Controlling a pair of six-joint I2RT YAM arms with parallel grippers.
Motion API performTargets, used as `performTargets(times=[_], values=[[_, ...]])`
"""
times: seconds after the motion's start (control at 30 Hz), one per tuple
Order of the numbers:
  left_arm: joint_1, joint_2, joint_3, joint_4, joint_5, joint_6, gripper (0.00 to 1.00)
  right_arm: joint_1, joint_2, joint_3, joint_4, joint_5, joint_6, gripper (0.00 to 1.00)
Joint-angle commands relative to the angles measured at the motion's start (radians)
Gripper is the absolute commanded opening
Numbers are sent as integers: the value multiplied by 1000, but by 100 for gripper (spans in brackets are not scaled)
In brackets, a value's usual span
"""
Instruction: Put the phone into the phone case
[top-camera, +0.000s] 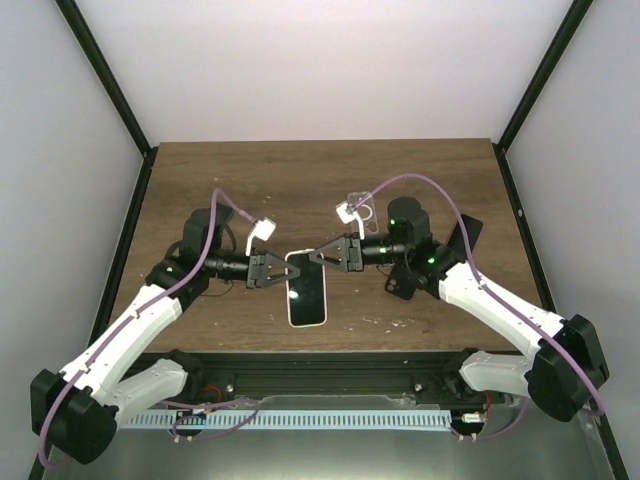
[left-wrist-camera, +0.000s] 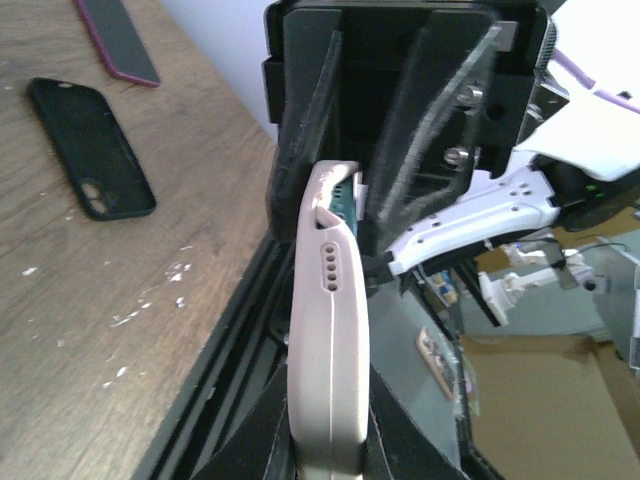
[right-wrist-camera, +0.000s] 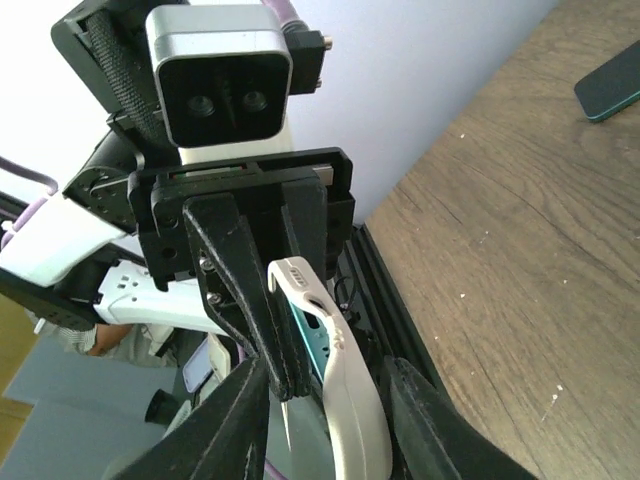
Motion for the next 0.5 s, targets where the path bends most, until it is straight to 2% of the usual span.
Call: performTargets(times=[0.0, 0.07, 0.2, 0.33, 0.47], values=[[20, -12, -20, -11, -41, 3, 0, 2, -36, 32, 64, -25, 33, 33], [20, -24, -44, 62, 45, -32, 0, 1, -33, 16, 121, -60, 65, 34], [16, -40, -72, 172, 144, -94, 0, 1, 10, 21, 161, -129, 89, 45], [7, -41, -48, 132, 150, -58, 0, 1, 51, 33, 162, -175, 86, 49], [5, -28, -30, 78, 139, -15, 0, 2, 70, 53, 158, -204, 79, 45]])
